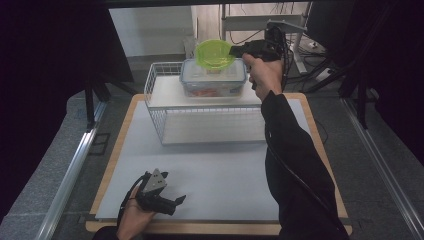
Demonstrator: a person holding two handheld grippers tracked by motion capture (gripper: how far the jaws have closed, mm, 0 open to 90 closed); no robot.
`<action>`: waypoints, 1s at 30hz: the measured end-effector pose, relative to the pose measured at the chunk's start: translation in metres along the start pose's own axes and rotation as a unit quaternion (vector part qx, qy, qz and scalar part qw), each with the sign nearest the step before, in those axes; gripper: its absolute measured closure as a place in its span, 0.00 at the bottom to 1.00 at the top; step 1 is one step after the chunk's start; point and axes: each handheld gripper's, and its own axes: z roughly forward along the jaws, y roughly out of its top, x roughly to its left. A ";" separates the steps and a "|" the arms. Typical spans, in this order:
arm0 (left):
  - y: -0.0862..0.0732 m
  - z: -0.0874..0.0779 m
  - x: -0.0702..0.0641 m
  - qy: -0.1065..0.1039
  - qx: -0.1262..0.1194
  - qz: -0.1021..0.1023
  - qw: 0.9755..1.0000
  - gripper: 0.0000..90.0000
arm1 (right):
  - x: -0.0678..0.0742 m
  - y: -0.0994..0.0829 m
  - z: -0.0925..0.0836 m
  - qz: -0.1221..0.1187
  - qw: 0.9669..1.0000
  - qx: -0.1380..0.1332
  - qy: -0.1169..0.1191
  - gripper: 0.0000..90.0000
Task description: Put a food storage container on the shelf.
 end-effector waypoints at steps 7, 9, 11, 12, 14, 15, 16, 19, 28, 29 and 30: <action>0.000 0.000 0.000 -0.003 0.000 0.002 1.000 0.02 | -0.005 0.006 0.012 0.020 1.000 -0.001 -0.016 0.90; 0.001 0.000 0.000 -0.004 -0.001 0.002 1.000 0.02 | -0.006 0.007 0.015 0.015 1.000 -0.002 -0.018 0.88; 0.001 0.000 0.000 -0.004 -0.001 0.002 1.000 0.02 | -0.006 0.008 0.016 0.016 1.000 -0.007 -0.019 0.87; 0.001 0.000 -0.001 -0.004 -0.001 0.002 1.000 0.02 | -0.006 0.008 0.016 0.016 1.000 -0.007 -0.019 0.87; 0.001 0.000 -0.001 -0.004 -0.001 0.002 1.000 0.02 | -0.006 0.007 0.018 0.012 1.000 -0.008 -0.020 0.84; 0.001 0.000 -0.001 -0.004 -0.001 0.004 1.000 0.02 | -0.008 0.007 0.020 0.011 1.000 -0.007 -0.020 0.82; 0.001 0.000 -0.001 -0.004 -0.001 0.004 1.000 0.02 | -0.008 0.007 0.020 0.011 1.000 -0.007 -0.020 0.82; 0.001 0.000 -0.001 -0.004 -0.001 0.004 1.000 0.02 | -0.008 0.006 0.021 -0.001 1.000 -0.007 -0.019 0.74; 0.001 0.000 -0.001 -0.003 0.000 0.005 1.000 0.02 | -0.007 0.003 0.011 -0.052 0.999 0.001 0.007 0.43; 0.001 0.001 -0.002 -0.003 0.001 0.006 1.000 0.02 | -0.007 0.002 0.009 -0.057 0.998 0.003 0.011 0.42; 0.001 0.001 -0.002 -0.003 0.001 0.006 1.000 0.02 | -0.007 0.002 0.009 -0.057 0.998 0.003 0.011 0.42</action>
